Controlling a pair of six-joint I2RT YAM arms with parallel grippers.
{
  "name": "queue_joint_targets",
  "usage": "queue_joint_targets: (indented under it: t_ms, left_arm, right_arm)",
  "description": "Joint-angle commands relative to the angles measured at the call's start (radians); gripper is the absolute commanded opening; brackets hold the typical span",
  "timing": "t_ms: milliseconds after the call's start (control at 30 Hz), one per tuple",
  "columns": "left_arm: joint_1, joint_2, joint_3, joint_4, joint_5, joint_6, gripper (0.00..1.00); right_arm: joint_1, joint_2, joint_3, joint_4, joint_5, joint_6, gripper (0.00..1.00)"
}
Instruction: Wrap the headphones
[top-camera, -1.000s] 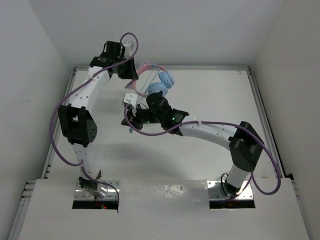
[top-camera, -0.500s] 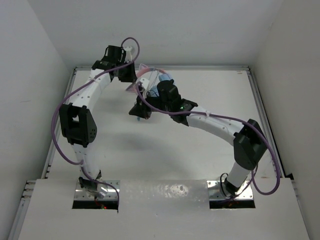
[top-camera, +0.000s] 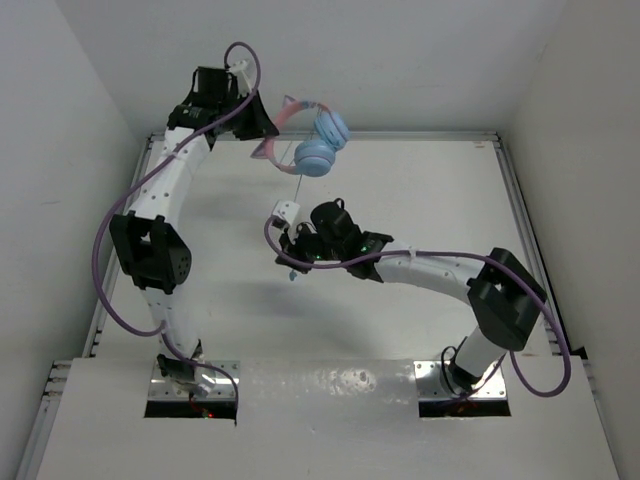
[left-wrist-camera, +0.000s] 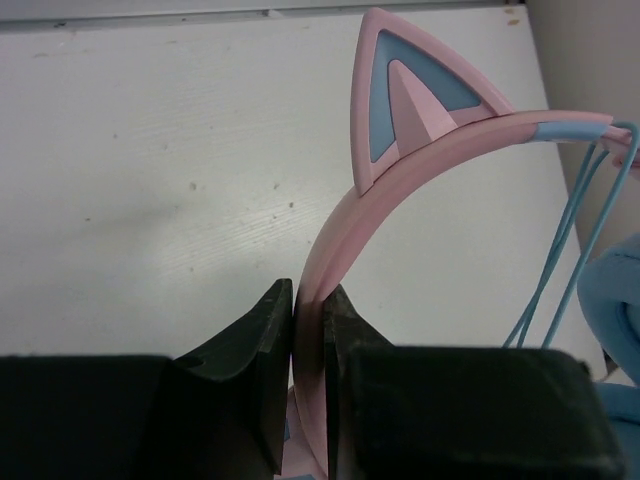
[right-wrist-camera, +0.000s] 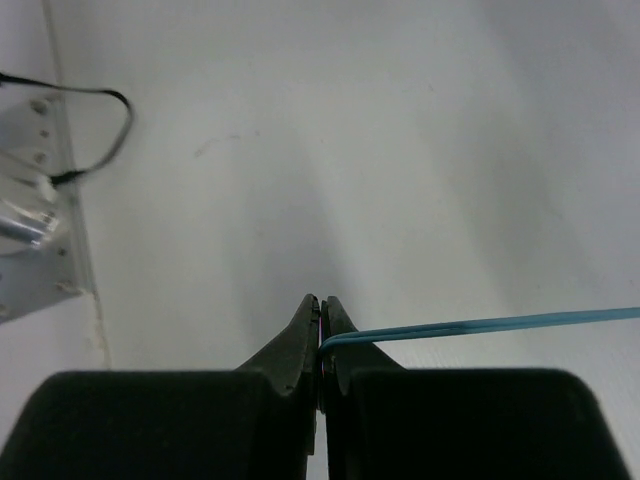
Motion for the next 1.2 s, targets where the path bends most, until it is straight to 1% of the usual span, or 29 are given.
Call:
queue_joint_targets:
  t_ms: [0,67,133,167,233,333,500,667,800,867,1000,1033,1167]
  left_arm:
    - [0.008,-0.035,0.076,0.101,0.069,-0.113,0.0]
    - [0.008,-0.037,0.077,0.095,0.097,-0.124,0.0]
    - [0.008,-0.038,0.079,0.094,0.123,-0.141,0.0]
    - [0.01,-0.038,0.076,0.098,0.139,-0.153,0.0]
    - [0.01,-0.04,0.07,0.104,0.152,-0.164,0.0]
    - [0.008,-0.043,0.064,0.11,0.158,-0.168,0.0]
    - [0.008,-0.051,0.031,0.112,0.204,-0.139,0.0]
    - [0.008,-0.054,-0.019,0.081,0.225,-0.058,0.0]
    - [0.007,-0.052,-0.044,0.064,0.184,0.031,0.0]
    - [0.007,-0.051,-0.065,0.061,0.166,0.052,0.0]
    - [0.005,-0.049,-0.102,0.061,0.124,0.097,0.0]
    - [0.002,-0.051,-0.107,0.061,0.111,0.105,0.0]
    - [-0.006,-0.047,-0.134,0.06,0.068,0.151,0.0]
  right_arm:
    - [0.006,-0.026,-0.082,0.088,0.101,-0.039,0.0]
    - [0.006,-0.017,-0.096,0.105,0.13,-0.08,0.0]
    - [0.004,0.003,-0.078,0.084,0.153,-0.086,0.0]
    - [0.003,0.03,-0.052,0.071,0.152,-0.121,0.0]
    - [0.003,0.063,-0.018,0.059,0.136,-0.132,0.0]
    - [0.003,0.124,0.06,0.047,0.093,-0.114,0.0]
    - [0.003,0.199,0.157,0.054,0.032,-0.111,0.0]
    - [-0.005,0.241,0.276,0.01,-0.02,-0.134,0.0]
    - [-0.007,0.244,0.384,-0.022,-0.072,-0.129,0.0]
    - [-0.008,0.242,0.44,-0.035,-0.114,-0.117,0.0]
    - [-0.007,0.221,0.482,-0.03,-0.149,-0.1,0.0]
    - [-0.007,0.21,0.49,-0.024,-0.152,-0.067,0.0]
    - [-0.01,0.193,0.522,-0.001,-0.171,-0.03,0.0]
